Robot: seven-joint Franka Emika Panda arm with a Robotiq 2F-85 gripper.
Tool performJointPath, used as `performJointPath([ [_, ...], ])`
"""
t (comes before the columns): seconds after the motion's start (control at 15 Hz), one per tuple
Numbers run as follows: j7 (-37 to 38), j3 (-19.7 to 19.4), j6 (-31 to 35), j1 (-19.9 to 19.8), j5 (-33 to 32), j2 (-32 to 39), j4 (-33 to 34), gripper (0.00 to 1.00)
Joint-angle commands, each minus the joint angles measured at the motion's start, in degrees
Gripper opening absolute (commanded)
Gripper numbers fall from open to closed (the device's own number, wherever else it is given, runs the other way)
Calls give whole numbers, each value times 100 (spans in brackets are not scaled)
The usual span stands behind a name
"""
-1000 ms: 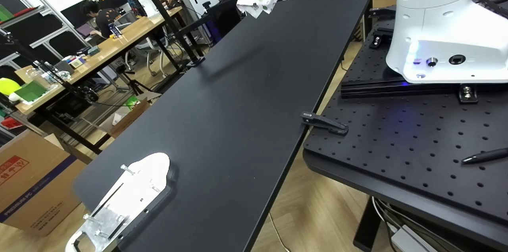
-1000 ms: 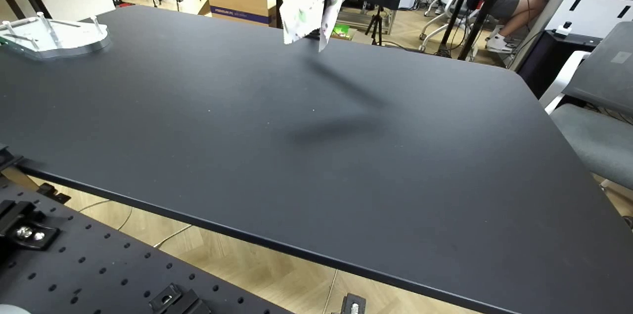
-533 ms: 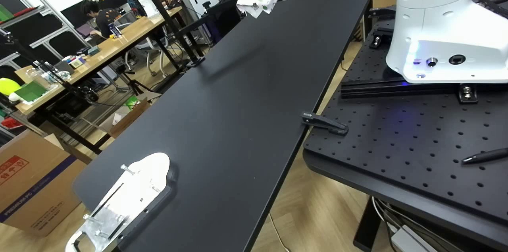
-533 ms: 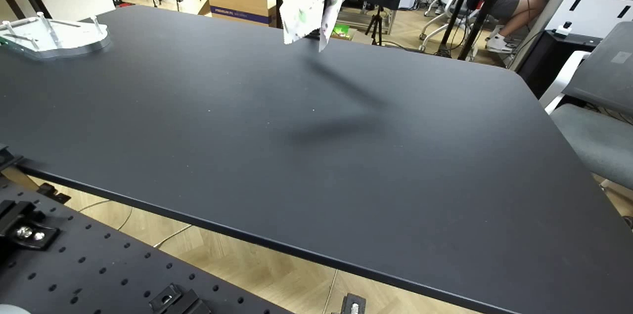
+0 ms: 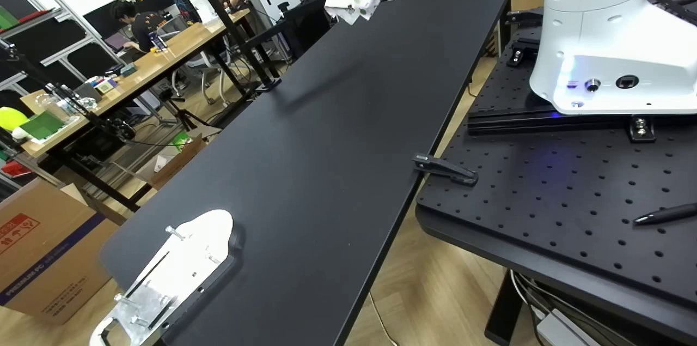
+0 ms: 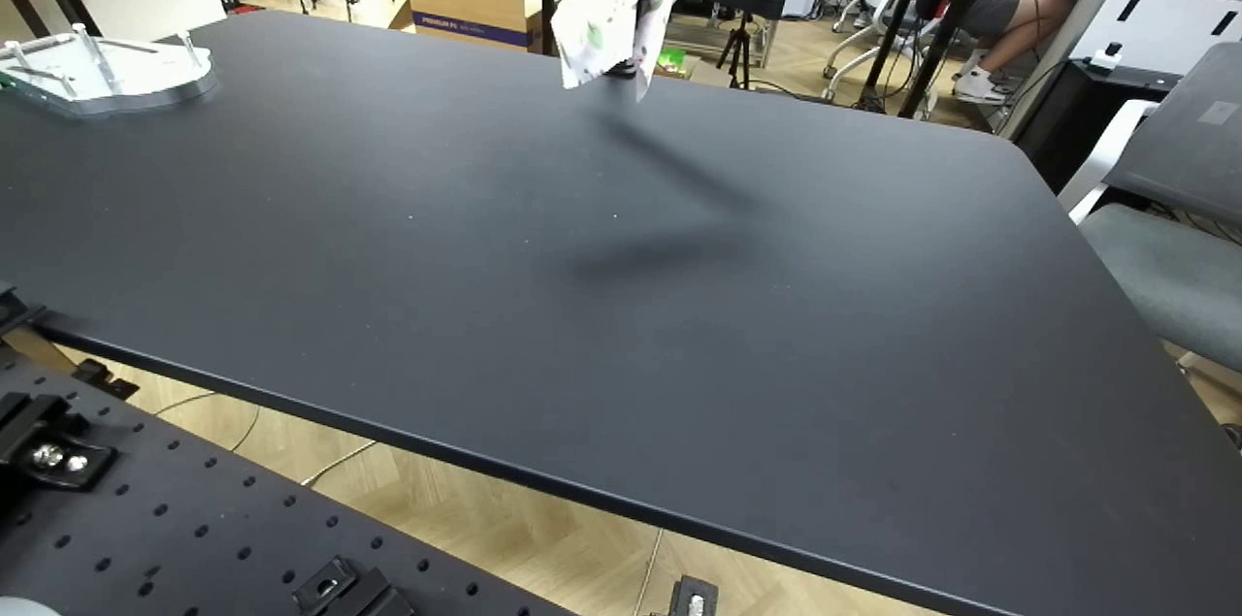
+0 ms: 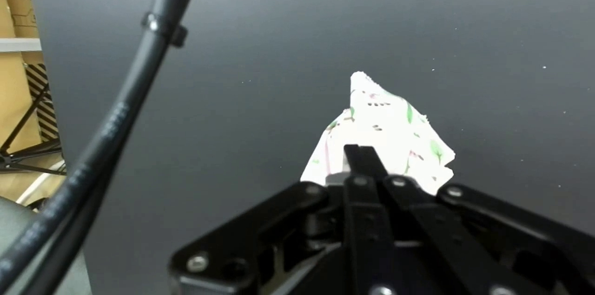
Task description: Remove the white cloth from the black stand
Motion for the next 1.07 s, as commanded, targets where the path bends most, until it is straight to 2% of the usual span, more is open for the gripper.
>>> performJointPath([
  [0.0, 291, 21, -243, 27, 164, 105, 220, 0],
  [0.33, 192, -6, 107, 46, 383, 116, 184, 0],
  [0.47, 192, 69, 167, 91, 318, -224, 35, 0],
  [1.0, 110, 652, 125, 647, 370, -659, -85, 0],
])
